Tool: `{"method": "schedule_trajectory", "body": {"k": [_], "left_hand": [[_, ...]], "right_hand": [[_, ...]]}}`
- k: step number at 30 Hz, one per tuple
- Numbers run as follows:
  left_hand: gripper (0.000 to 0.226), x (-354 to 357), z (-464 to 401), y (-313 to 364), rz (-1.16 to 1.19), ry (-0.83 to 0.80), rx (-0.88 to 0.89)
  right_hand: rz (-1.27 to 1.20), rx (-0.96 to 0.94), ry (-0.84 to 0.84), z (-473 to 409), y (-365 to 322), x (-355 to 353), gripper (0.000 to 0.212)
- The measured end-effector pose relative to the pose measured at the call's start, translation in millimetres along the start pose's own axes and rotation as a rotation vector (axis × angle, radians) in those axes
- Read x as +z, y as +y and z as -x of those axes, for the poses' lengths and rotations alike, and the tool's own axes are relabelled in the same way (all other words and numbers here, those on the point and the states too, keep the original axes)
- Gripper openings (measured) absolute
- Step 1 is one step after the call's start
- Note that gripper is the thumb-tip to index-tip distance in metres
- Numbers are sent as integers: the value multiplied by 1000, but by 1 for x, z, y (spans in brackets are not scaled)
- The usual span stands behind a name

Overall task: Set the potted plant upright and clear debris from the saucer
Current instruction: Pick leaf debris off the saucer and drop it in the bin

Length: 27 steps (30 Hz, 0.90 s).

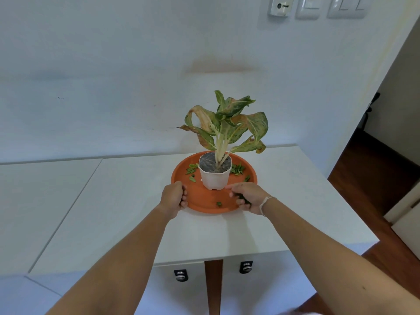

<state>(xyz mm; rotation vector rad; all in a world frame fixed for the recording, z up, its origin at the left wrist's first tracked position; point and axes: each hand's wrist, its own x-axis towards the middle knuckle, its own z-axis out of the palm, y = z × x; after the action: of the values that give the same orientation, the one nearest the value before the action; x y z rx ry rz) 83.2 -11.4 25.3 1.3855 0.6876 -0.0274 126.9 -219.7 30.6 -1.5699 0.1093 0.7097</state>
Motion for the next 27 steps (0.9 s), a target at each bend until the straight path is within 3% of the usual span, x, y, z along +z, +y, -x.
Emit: {"method": "schedule_trajectory", "body": {"k": [6, 13, 18, 22, 27], "left_hand": [[25, -6, 1, -1, 65, -12, -24], [25, -12, 7, -2, 127, -94, -55], [24, -16, 10, -5, 154, -140, -78], [26, -17, 10, -8, 142, -161, -66], [33, -8, 13, -5, 100, -214, -20]], "right_hand": [[790, -170, 150, -12, -4, 24, 27], [1355, -189, 226, -21, -1, 44, 38], [1479, -206, 281, -26, 8, 53, 24], [1522, -212, 276, -27, 9, 58, 25], [1259, -171, 282, -23, 4, 52, 31]]}}
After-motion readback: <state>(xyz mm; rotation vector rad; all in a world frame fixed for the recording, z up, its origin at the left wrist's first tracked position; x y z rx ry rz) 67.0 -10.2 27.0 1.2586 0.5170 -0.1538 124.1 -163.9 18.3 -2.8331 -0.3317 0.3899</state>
